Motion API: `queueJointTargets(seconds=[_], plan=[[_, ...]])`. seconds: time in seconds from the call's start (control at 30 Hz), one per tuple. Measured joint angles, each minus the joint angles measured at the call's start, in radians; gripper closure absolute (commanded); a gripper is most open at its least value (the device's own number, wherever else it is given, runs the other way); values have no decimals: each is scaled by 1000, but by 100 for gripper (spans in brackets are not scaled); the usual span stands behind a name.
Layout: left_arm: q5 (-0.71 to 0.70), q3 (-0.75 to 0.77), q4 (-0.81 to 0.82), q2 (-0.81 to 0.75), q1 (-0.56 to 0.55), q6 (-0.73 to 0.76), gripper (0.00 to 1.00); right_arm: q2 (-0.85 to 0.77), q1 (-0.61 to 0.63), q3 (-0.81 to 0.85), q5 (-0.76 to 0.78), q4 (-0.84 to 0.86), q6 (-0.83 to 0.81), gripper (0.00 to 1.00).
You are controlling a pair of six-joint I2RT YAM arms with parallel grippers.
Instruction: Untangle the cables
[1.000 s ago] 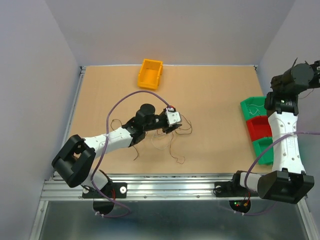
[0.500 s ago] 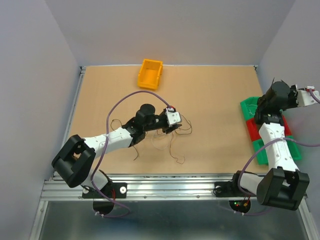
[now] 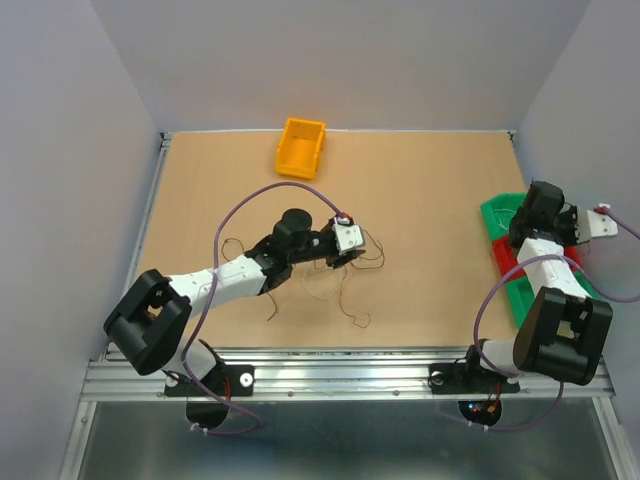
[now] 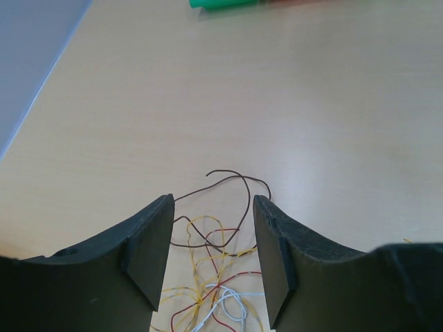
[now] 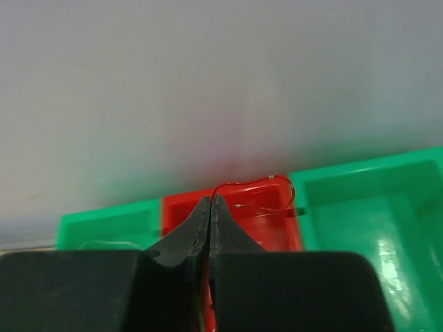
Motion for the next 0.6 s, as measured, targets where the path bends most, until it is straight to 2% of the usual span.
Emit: queueJointTargets(seconds=[0.2,0.37,0.6], plan=[[0,0,-2,-7,-3,0,40,53,-164,-32,-109,-182,211,99],[-1,0,-2,-9,-12,3,40,129,-170,-33,-170,-255,303,99],[-3,0,-2,-9,-14,7,40,231,-170,1,-213,-283,307,99]])
